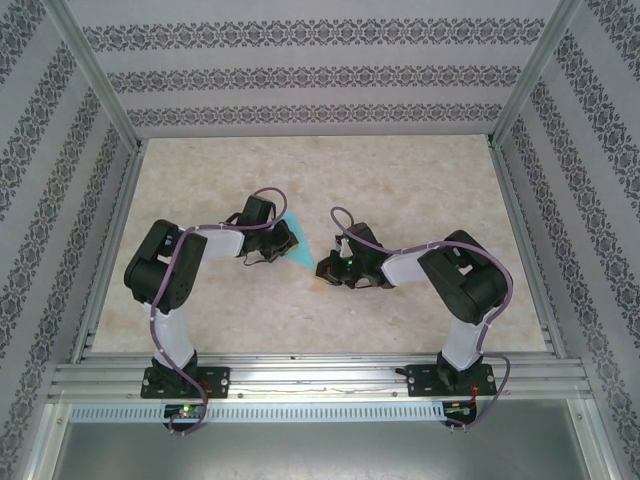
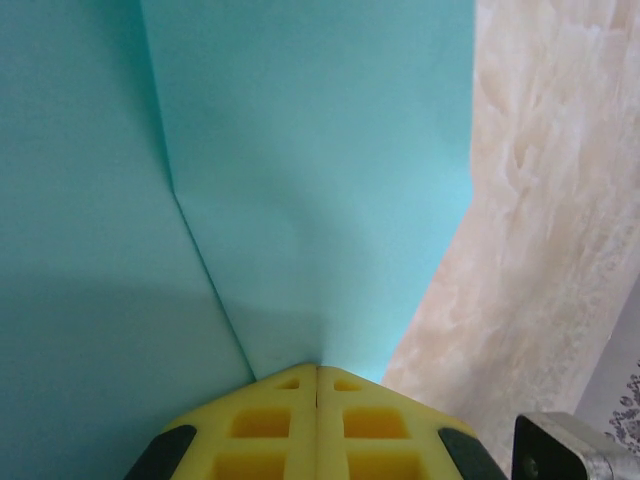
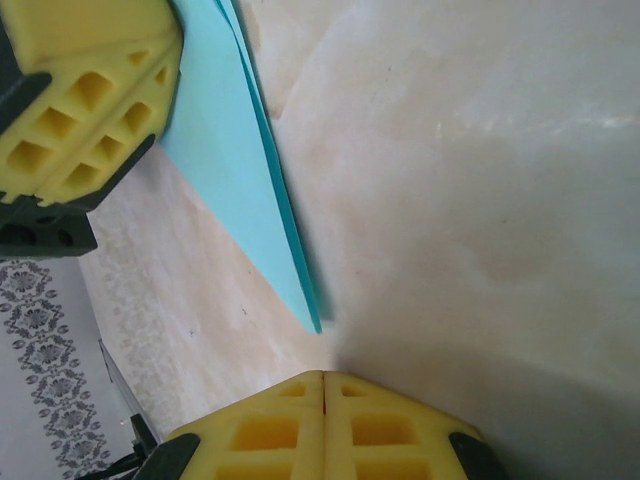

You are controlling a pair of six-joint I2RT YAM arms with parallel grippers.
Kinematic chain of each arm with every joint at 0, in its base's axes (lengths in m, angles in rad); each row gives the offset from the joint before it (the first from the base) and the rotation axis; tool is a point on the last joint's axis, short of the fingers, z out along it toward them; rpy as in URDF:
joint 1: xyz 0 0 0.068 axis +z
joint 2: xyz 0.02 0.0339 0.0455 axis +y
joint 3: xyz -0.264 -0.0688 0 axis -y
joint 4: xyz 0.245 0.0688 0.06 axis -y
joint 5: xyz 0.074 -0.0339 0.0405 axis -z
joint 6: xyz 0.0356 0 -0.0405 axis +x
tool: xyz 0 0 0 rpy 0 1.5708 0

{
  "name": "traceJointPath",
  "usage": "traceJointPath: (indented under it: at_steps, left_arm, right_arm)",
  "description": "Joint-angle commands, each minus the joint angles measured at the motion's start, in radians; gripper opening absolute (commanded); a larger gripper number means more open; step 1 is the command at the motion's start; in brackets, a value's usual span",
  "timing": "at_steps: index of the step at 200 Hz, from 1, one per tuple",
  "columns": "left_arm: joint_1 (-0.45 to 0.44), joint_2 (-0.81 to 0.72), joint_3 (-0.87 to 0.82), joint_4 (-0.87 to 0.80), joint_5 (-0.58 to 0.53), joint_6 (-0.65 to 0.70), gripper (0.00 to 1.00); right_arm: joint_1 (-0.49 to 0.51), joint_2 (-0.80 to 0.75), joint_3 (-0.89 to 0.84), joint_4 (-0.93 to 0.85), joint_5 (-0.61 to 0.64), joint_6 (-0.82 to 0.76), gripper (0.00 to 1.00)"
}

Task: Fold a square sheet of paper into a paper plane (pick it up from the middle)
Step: Fourth fold the wing at the center of the table.

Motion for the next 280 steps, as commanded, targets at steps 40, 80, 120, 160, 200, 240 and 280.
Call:
traceJointPath:
  at_steps: [40,80,120,160,200,240,280]
  left_arm:
    - [-0.006,0.02,-0.043,-0.004,0.04,-0.009,0.0]
    - [-0.007,0.011,-0.053,-0.006,0.037,-0.004,0.0]
    - [-0.011,0.014,-0.045,0.001,0.043,-0.008,0.0]
    - [-0.008,0.013,-0.032,-0.013,0.034,0.007,0.0]
    - [0.012,0.029,0.025,-0.038,0.031,0.022,0.0]
    - [0.037,0.044,0.074,-0.064,0.01,0.037,0.0]
    - [0.072,0.083,0.117,-0.098,0.01,0.072,0.0]
  right_arm:
    - [-0.009,-0.016,0.069,-0.132,0.01,-0.049,0.01]
    - [-0.009,0.063,0.215,-0.235,0.047,-0.08,0.0]
    - [0.002,0.129,0.331,-0.352,0.071,-0.144,0.0]
    - [0.002,0.166,0.325,-0.473,0.133,-0.181,0.0]
    - [0.01,0.175,0.244,-0.493,0.131,-0.212,0.0]
    - [-0.005,0.164,0.205,-0.465,0.118,-0.207,0.0]
    - [-0.01,0.155,0.181,-0.445,0.102,-0.203,0.0]
